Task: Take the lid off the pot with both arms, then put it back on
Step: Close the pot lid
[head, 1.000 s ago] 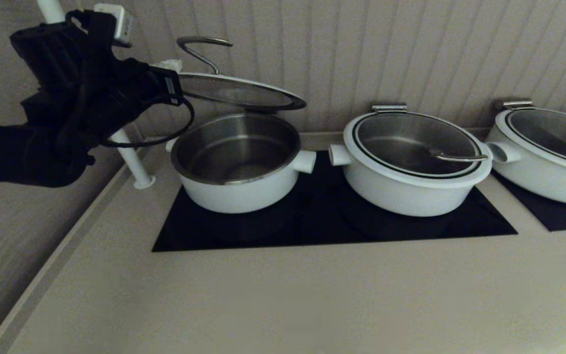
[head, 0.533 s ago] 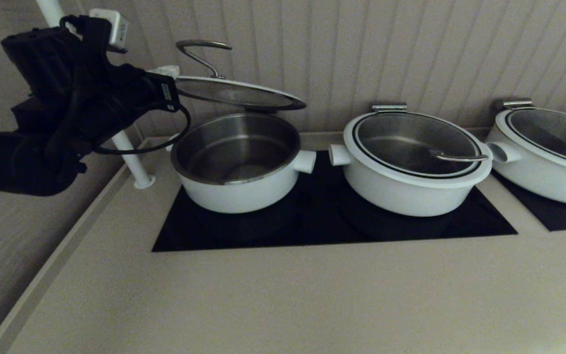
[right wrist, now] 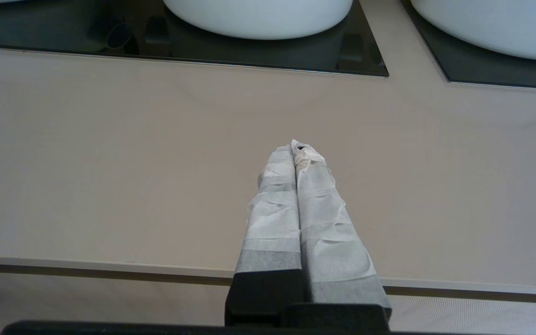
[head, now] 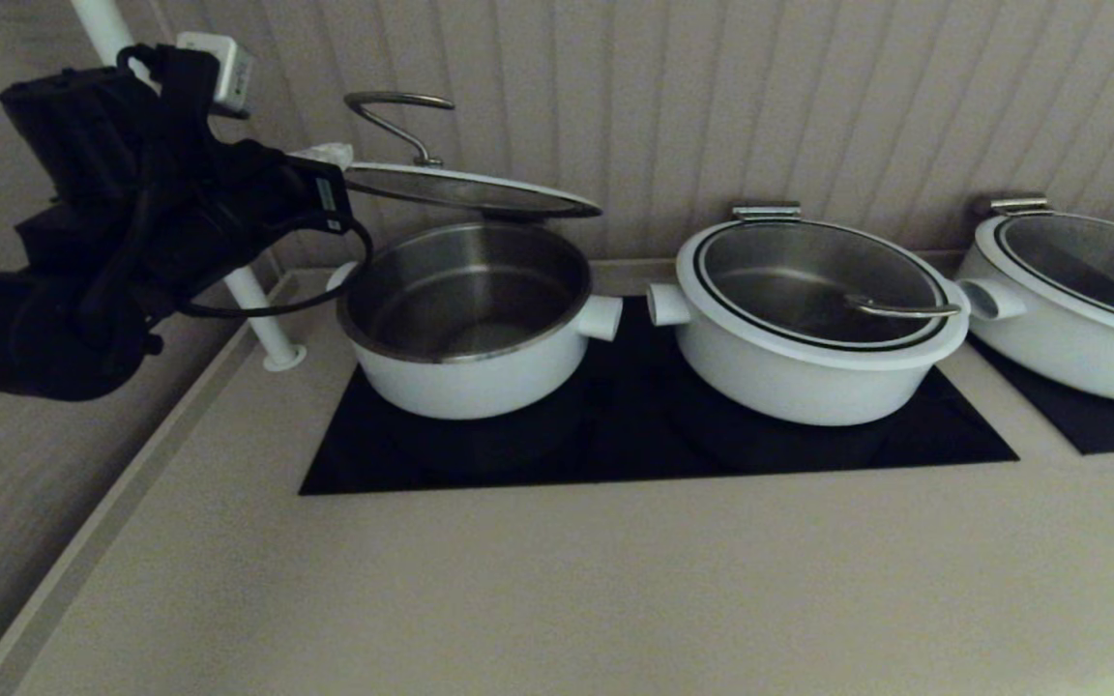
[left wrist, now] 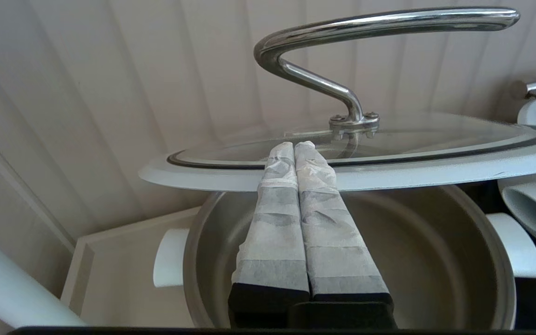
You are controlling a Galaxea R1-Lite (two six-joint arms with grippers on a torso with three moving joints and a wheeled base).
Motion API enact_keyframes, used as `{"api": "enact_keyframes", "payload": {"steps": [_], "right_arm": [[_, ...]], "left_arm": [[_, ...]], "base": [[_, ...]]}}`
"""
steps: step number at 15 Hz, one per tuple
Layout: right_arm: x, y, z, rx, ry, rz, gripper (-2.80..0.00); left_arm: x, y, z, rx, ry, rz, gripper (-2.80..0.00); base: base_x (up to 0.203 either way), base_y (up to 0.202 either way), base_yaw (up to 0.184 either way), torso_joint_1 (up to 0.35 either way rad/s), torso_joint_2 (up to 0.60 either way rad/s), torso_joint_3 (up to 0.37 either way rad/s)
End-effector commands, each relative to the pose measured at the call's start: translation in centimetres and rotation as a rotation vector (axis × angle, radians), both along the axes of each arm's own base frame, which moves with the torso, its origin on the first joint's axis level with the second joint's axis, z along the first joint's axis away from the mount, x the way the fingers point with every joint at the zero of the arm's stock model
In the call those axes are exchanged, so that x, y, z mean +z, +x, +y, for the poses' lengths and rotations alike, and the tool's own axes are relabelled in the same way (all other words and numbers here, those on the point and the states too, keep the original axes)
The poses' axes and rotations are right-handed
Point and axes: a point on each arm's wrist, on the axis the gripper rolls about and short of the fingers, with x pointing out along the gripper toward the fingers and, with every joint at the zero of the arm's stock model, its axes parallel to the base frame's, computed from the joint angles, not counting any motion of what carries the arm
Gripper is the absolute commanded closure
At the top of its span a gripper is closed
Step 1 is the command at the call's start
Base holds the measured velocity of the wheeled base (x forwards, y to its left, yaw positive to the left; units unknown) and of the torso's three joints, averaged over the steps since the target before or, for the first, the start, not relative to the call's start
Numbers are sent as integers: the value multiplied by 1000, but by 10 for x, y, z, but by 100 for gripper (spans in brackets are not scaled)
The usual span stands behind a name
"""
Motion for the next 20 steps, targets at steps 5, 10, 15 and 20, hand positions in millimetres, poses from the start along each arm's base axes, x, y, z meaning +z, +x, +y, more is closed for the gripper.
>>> {"api": "enact_keyframes", "payload": {"steps": [5, 10, 15, 20], "right_arm": [[0, 0, 0, 1, -1, 1, 0], [0, 0, 0, 1, -1, 1, 0], [0, 0, 0, 1, -1, 1, 0], [0, 0, 0, 1, -1, 1, 0]], "left_arm": [[-8, -3, 0, -1, 4, 24, 0], [-12, -4, 1, -1, 7, 39, 0], [-21, -12, 2, -2, 13, 73, 0], [-24, -14, 2, -1, 17, 86, 0]], "base": [[0, 0, 0, 0, 0, 0], [0, 0, 0, 0, 0, 0], [0, 0, 0, 0, 0, 0], [0, 0, 0, 0, 0, 0]]}}
